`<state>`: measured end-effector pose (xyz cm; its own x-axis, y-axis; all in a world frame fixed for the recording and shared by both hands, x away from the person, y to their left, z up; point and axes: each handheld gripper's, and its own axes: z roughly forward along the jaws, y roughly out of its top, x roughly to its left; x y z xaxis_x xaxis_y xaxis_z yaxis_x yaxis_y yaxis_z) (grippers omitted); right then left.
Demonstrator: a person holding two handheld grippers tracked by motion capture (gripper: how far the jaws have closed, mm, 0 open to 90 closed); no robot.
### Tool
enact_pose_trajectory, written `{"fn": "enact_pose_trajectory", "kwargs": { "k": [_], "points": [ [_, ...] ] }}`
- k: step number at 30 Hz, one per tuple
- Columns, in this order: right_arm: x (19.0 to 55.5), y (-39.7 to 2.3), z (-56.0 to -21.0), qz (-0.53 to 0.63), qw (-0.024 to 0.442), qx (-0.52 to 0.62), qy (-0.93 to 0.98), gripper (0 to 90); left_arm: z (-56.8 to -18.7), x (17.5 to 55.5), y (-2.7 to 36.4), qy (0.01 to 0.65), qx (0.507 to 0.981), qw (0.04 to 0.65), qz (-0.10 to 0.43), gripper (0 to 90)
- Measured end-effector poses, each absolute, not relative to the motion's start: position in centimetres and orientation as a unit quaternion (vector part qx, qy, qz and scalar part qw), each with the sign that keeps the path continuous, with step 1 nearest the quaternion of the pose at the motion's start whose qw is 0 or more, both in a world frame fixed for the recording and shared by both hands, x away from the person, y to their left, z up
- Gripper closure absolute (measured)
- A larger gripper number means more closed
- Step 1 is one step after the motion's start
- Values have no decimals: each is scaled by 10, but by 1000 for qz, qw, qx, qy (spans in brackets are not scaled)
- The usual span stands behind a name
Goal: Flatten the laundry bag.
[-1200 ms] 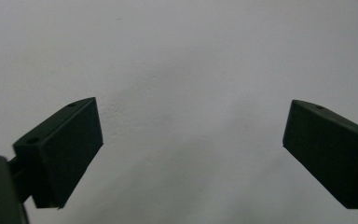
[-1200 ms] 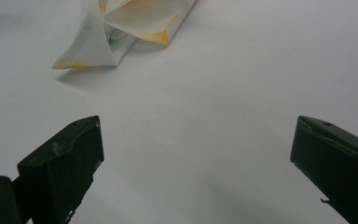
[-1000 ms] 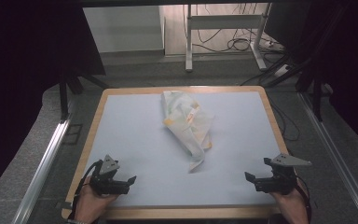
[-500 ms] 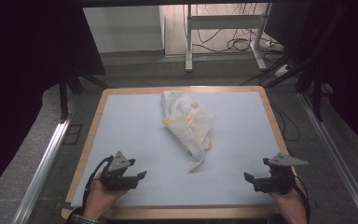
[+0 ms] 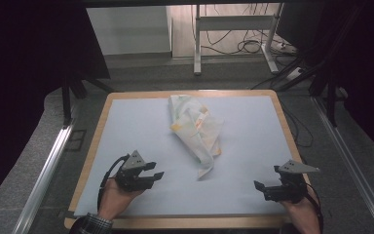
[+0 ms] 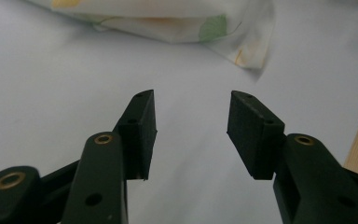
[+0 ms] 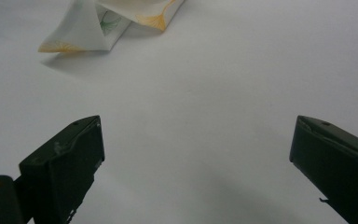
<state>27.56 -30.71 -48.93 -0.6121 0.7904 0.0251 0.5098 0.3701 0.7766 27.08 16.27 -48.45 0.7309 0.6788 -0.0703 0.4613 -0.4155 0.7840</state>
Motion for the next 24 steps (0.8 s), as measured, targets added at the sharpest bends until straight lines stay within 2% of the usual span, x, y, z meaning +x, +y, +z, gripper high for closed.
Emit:
{"fn": "enact_pose_trajectory", "kwargs": {
  "k": [13, 17, 24],
  "points": [
    [276, -307, -490, 386, 180, 406, 809, 32, -470, 315, 107, 311, 838, 436, 104, 504],
    [276, -307, -491, 384, 179, 406, 810, 32, -467, 321, 94, 305, 840, 436, 106, 463],
    [276, -307, -491, 382, 180, 405, 811, 32, -459, 337, 56, 279, 853, 427, 106, 511]
  ]
}}
